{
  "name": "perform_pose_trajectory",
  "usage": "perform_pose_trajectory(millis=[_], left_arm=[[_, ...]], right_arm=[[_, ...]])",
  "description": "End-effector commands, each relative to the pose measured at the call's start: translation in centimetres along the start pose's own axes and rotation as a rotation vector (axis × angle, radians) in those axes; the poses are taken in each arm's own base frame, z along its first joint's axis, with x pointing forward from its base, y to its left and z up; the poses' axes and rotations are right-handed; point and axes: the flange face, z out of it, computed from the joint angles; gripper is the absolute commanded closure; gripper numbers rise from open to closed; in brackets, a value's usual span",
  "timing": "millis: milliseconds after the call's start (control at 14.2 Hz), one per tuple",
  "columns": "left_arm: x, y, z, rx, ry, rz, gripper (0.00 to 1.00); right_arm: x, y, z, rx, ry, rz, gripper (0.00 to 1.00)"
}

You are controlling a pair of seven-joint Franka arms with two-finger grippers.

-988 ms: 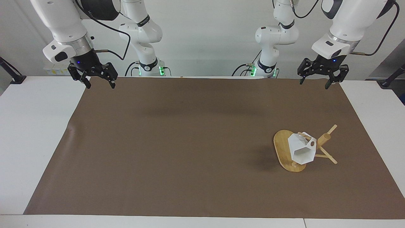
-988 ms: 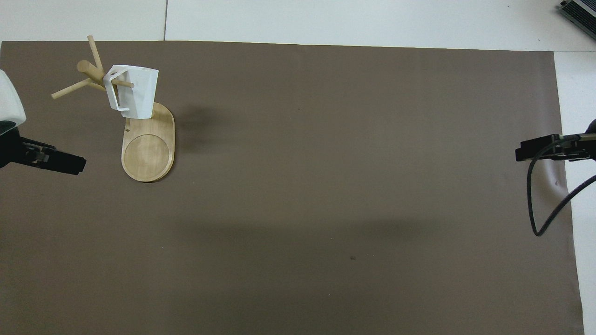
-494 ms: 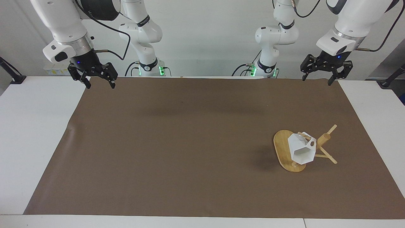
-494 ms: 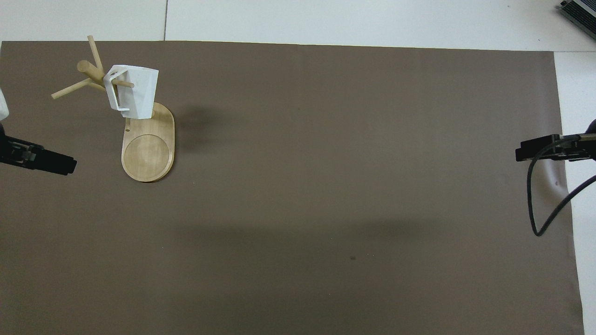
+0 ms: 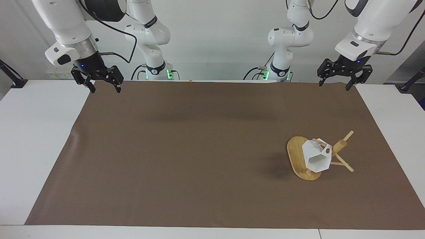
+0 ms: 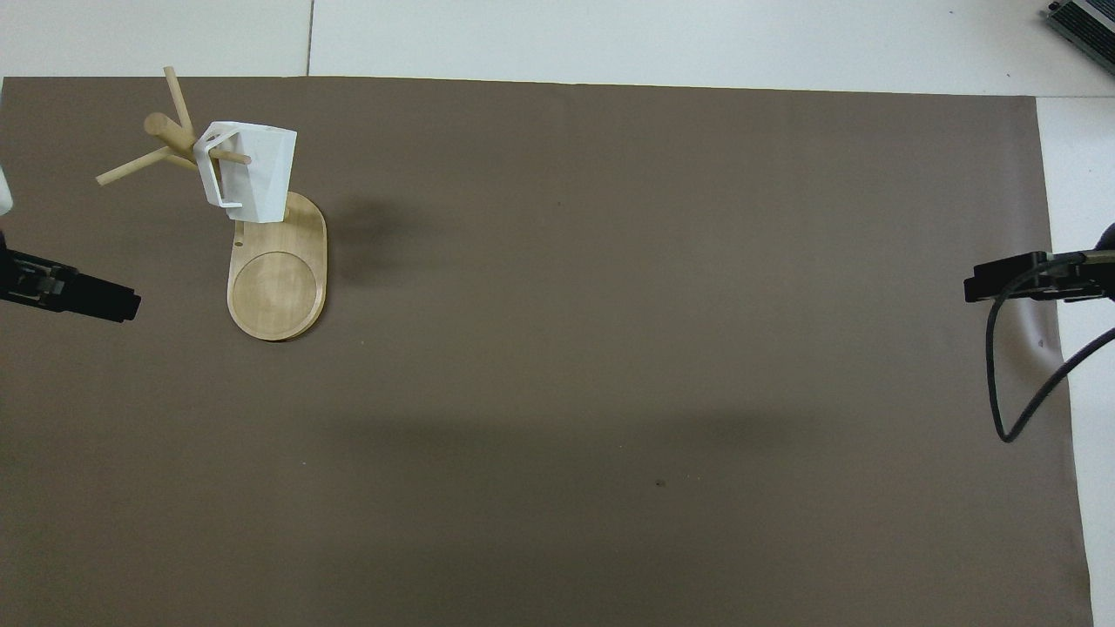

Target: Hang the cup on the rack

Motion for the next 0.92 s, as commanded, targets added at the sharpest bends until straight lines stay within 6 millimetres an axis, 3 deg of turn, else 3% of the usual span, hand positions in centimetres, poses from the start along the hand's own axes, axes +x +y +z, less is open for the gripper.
perform_pose_trajectory(millis=[0,847], left_arm=[[-0.1,-0.2,-0.4,-0.001,-0.007,-0.063,0.00],[-0.7,-0.4,0.8,0.008,-0.014,-0.069,0.00]], right_arm=[[-0.7,0.1,-0.1,0.002,0.006,-0.009,0.00],[-0.7,0.1,-0.1,0.002,0.006,-0.009,0.00]])
